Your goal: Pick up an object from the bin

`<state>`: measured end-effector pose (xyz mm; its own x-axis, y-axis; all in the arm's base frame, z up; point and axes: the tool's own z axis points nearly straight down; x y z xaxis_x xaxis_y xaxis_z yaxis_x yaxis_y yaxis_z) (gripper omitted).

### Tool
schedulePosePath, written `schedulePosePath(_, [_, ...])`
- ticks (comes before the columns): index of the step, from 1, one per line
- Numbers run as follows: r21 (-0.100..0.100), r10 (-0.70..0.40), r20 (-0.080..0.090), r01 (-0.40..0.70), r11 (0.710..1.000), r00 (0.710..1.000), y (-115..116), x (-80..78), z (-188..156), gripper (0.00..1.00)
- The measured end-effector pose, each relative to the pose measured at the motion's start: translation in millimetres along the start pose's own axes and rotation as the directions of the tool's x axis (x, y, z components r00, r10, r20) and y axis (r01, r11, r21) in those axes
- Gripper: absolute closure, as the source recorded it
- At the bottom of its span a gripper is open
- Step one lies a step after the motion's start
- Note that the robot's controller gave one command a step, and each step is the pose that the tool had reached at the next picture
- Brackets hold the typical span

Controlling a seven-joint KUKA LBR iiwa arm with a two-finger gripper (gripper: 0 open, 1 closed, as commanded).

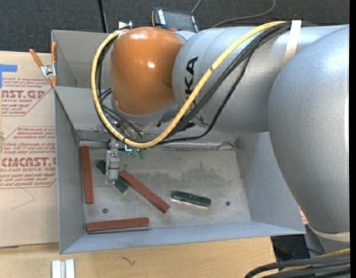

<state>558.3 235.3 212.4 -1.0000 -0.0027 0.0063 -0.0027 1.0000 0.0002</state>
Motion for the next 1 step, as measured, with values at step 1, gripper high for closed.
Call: schedulePosePath(1, [0.000, -0.065, 0.010, 0.065, 0.998, 0.998, -76.7, -35.0, 143.3, 0.00])
